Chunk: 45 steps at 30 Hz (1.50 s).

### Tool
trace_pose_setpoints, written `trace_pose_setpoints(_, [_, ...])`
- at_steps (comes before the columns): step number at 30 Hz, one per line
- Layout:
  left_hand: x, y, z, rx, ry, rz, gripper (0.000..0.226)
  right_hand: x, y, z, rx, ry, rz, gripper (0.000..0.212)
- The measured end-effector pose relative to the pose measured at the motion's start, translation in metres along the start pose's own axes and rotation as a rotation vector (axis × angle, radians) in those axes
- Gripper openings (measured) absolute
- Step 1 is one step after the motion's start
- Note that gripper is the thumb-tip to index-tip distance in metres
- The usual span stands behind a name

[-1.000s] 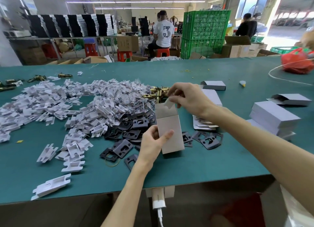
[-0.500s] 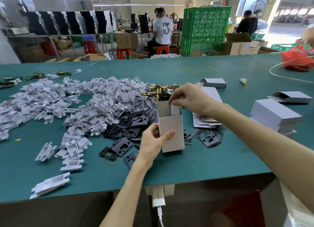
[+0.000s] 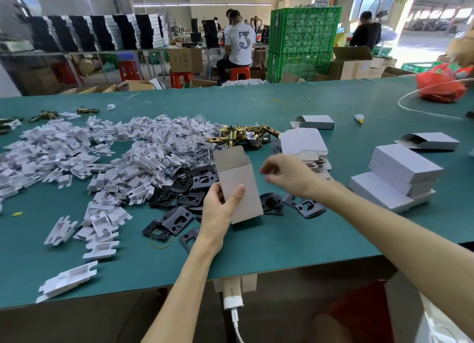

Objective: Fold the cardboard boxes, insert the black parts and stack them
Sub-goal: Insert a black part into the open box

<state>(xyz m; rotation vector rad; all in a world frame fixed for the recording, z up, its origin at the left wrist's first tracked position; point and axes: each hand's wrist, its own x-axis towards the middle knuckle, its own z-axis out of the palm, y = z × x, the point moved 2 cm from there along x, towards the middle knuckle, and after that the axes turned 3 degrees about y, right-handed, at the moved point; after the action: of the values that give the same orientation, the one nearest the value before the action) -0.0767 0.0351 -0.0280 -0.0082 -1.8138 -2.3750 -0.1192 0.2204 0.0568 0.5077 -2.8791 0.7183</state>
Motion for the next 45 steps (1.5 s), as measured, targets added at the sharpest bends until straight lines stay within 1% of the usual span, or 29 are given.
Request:
trace_pose_setpoints(2, [0.000, 0.000, 0.000, -0.003, 0.009, 0.000, 0.047, -0.010, 0.011, 0.022, -0.112, -0.136, 0.017, 0.027])
trace_pose_setpoints(3, [0.000, 0.000, 0.000, 0.001, 0.011, -0.001, 0.047, -0.013, 0.016, 0.029, -0.139, -0.165, 0.028, 0.029])
trace_pose_setpoints(6, [0.001, -0.001, 0.001, 0.017, 0.009, 0.001, 0.048, -0.018, 0.022, 0.037, -0.096, -0.145, 0.061, 0.024])
trace_pose_setpoints(10, [0.001, -0.001, 0.001, 0.019, 0.015, 0.005, 0.048, -0.016, 0.025, 0.035, -0.076, -0.123, 0.110, 0.025])
trace_pose_setpoints(14, [0.001, -0.001, 0.001, 0.009, 0.019, 0.007, 0.049, -0.016, 0.027, 0.027, 0.060, -0.132, 0.174, 0.027])
trace_pose_setpoints(17, [0.001, -0.001, 0.001, 0.016, 0.008, 0.008, 0.051, -0.013, 0.026, 0.015, 0.089, -0.068, 0.148, 0.020])
trace_pose_setpoints(19, [0.002, -0.002, 0.001, 0.018, 0.005, 0.011, 0.053, -0.009, 0.021, 0.005, 0.159, -0.004, 0.133, 0.017])
trace_pose_setpoints(20, [0.002, -0.002, 0.001, 0.018, 0.005, 0.011, 0.054, -0.007, 0.018, -0.002, 0.204, 0.051, 0.129, 0.016])
trace_pose_setpoints(23, [0.002, -0.003, 0.000, 0.019, 0.001, 0.011, 0.053, 0.000, 0.001, -0.026, 0.314, 0.293, 0.110, 0.020])
trace_pose_setpoints(24, [0.002, -0.003, 0.000, 0.023, 0.001, 0.010, 0.052, 0.002, -0.007, -0.034, 0.336, 0.349, 0.086, 0.019])
trace_pose_setpoints(26, [0.002, -0.003, 0.000, 0.029, 0.000, 0.007, 0.050, 0.005, -0.024, -0.044, 0.371, 0.393, 0.033, 0.020])
trace_pose_setpoints(29, [0.002, -0.003, 0.000, 0.028, -0.001, 0.007, 0.050, 0.010, -0.045, -0.047, 0.378, 0.359, 0.020, 0.018])
trace_pose_setpoints(32, [0.002, -0.003, -0.001, 0.032, -0.003, 0.009, 0.050, 0.016, -0.056, -0.041, 0.509, 0.278, 0.099, 0.021])
trace_pose_setpoints(34, [0.002, -0.003, -0.002, 0.036, -0.007, 0.009, 0.051, 0.019, -0.057, -0.036, 0.565, 0.231, 0.150, 0.017])
trace_pose_setpoints(35, [0.002, -0.003, -0.002, 0.039, -0.008, 0.008, 0.051, 0.019, -0.057, -0.034, 0.577, 0.197, 0.148, 0.017])
trace_pose_setpoints(37, [0.002, -0.003, -0.001, 0.044, -0.007, 0.005, 0.051, 0.017, -0.057, -0.031, 0.566, 0.118, 0.103, 0.024])
trace_pose_setpoints(39, [0.002, -0.003, -0.001, 0.048, -0.008, 0.003, 0.050, 0.014, -0.057, -0.029, 0.492, 0.085, 0.032, 0.027])
trace_pose_setpoints(40, [0.002, -0.003, -0.002, 0.050, -0.010, 0.002, 0.050, 0.014, -0.057, -0.028, 0.459, 0.101, 0.000, 0.026])
trace_pose_setpoints(42, [0.002, -0.003, -0.002, 0.051, -0.017, 0.001, 0.051, 0.015, -0.057, -0.027, 0.417, 0.184, -0.037, 0.016])
trace_pose_setpoints(45, [0.001, -0.002, -0.002, 0.052, -0.020, 0.001, 0.050, 0.018, -0.058, -0.028, 0.329, 0.280, -0.047, 0.008])
